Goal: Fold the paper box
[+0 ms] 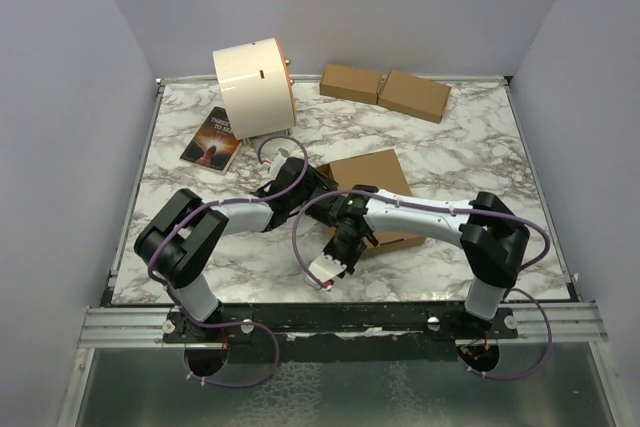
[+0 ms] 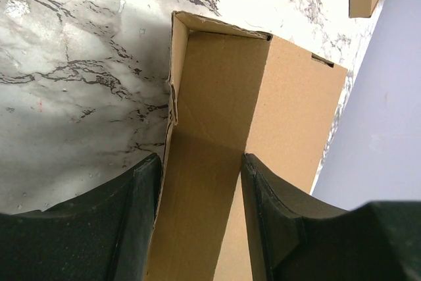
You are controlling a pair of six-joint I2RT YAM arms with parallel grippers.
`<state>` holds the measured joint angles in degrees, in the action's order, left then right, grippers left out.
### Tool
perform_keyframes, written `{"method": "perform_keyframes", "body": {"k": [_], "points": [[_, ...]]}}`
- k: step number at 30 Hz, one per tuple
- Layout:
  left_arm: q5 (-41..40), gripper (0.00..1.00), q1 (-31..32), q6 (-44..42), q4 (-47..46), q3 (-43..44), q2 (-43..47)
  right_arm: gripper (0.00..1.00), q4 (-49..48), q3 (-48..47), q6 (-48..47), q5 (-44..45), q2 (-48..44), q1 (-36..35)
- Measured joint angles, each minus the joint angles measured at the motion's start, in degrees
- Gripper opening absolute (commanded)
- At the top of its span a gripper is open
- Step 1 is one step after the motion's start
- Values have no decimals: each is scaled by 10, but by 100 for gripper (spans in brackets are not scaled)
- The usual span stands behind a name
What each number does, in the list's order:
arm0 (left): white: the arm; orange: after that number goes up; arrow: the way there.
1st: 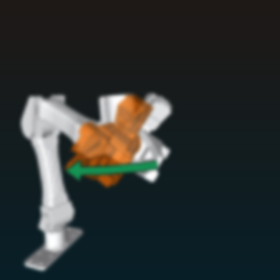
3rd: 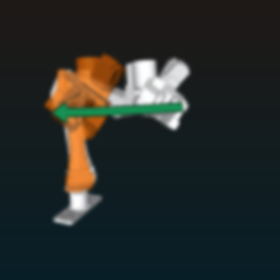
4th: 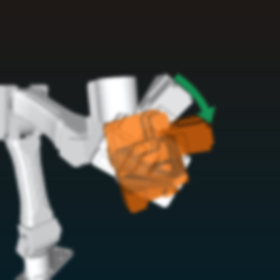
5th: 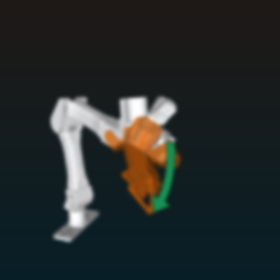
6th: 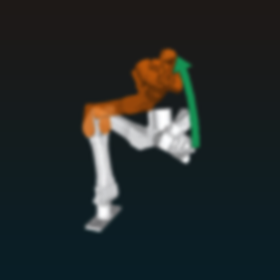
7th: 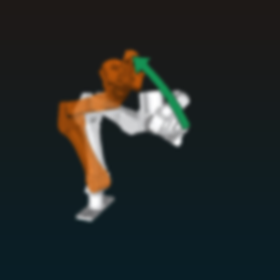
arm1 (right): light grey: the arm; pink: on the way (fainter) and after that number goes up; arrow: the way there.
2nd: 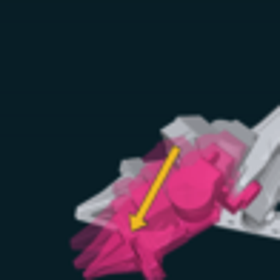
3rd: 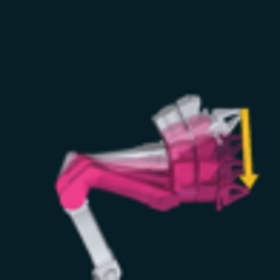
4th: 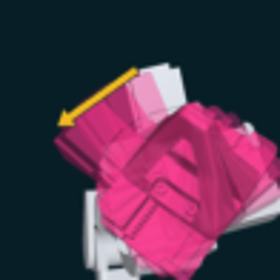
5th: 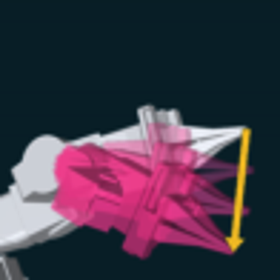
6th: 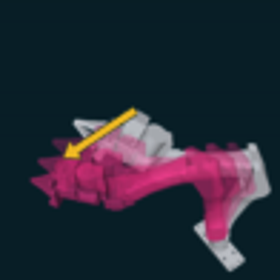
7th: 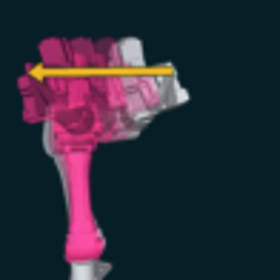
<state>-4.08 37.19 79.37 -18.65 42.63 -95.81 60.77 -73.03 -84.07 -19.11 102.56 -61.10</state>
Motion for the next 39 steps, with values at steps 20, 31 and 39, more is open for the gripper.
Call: {"method": "perform_keyframes", "body": {"k": [20,31,39], "points": [[0,51,0,0,-3,0,-2,8,-112,94,24,16,-76,-1],[1,51,0,0,-9,0,-5,8,-148,126,33,23,-103,-1],[2,51,0,0,-10,1,-6,8,-170,150,43,31,-122,-1]]}}
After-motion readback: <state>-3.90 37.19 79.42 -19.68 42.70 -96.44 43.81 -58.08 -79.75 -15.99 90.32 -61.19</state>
